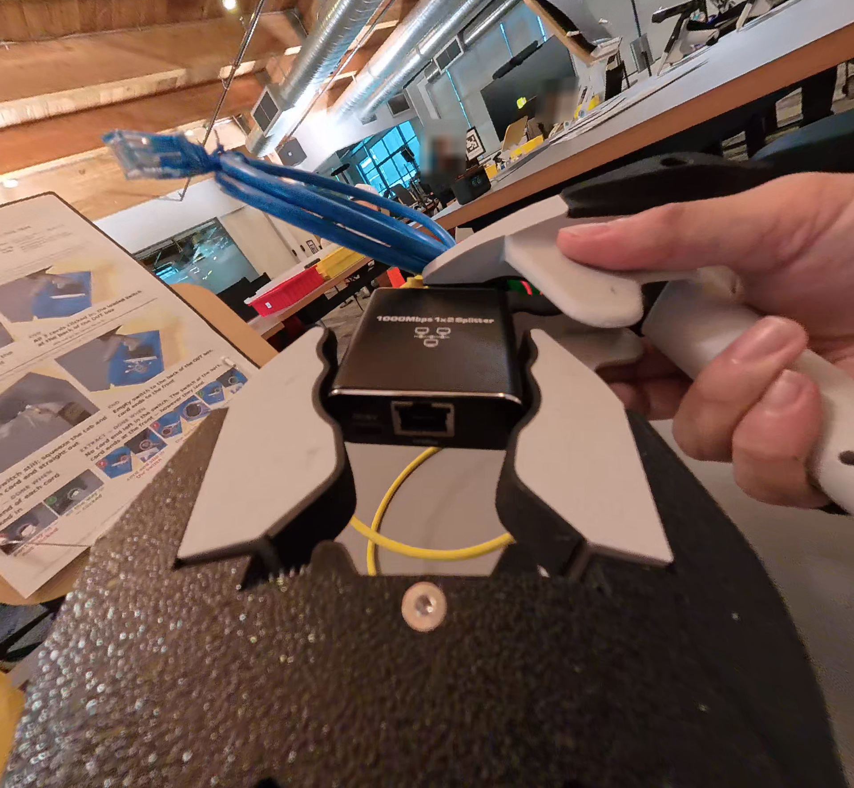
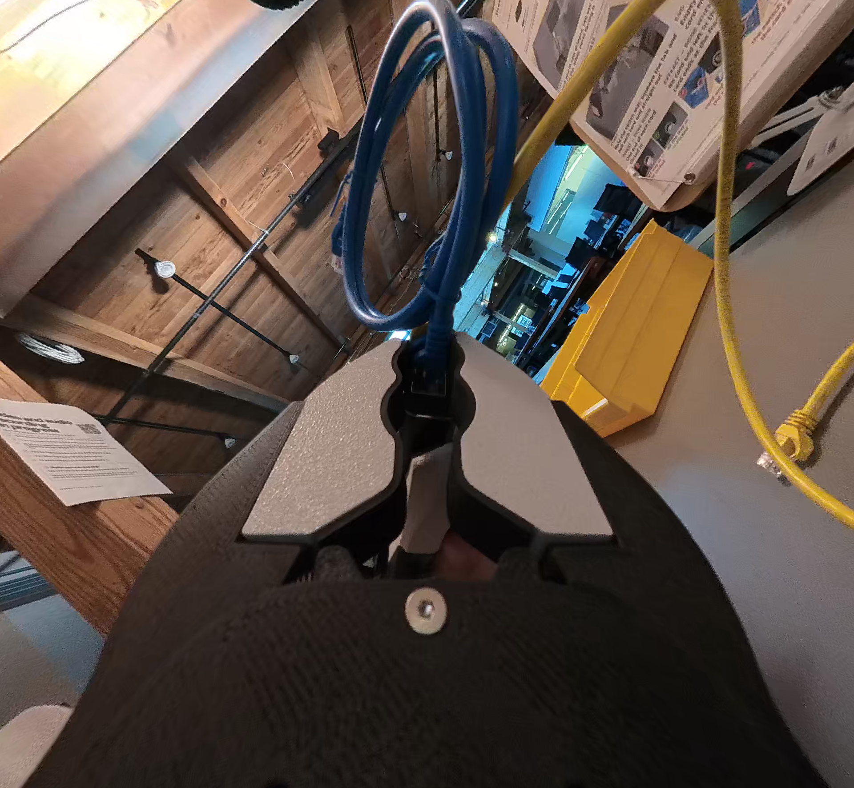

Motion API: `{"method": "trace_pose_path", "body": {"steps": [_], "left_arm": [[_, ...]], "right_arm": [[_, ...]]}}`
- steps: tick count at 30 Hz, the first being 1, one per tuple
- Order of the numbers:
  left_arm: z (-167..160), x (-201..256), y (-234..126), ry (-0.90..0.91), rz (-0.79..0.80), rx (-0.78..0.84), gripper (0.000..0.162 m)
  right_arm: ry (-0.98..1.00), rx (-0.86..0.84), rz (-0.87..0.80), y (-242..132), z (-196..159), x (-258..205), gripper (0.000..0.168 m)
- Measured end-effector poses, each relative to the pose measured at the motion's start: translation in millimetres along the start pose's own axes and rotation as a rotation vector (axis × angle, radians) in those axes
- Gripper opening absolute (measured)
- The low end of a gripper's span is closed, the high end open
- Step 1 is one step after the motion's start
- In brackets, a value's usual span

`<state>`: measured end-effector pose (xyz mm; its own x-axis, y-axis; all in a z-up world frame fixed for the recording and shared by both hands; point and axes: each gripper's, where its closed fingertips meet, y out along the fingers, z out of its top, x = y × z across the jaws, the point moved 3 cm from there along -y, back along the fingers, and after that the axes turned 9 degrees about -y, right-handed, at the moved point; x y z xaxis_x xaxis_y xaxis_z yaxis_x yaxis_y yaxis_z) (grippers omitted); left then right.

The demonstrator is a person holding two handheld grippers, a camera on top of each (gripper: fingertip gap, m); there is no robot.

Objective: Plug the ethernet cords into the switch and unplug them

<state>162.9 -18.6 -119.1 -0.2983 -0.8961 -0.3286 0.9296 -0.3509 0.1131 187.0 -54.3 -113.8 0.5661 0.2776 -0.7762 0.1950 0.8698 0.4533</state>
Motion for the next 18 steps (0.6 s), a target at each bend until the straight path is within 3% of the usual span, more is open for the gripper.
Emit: {"method": "trace_pose_path", "body": {"steps": [6,8,13,18], "left_arm": [[-2.7,2.1,-2.6,-0.007,0.004,-0.085,0.077],[-3.7,1.7,-4.2,-0.003,0.006,-0.135,0.068],[-8.6,-0.4,-2.2,-0.001,0.003,-0.219,0.065],[-10.2,-1.0,-1.8,-0.031,-0.021,-0.171,0.064]], "right_arm": [[-0.059,0.017,-0.037,-2.8,6.9,2.0,0.015],[-0.083,0.028,-0.053,-4.5,11.7,3.8,0.015],[-0.109,0.035,-0.072,-5.0,11.7,4.4,0.015],[-0.071,0.038,-0.064,-5.9,11.2,6.9,0.015]]}}
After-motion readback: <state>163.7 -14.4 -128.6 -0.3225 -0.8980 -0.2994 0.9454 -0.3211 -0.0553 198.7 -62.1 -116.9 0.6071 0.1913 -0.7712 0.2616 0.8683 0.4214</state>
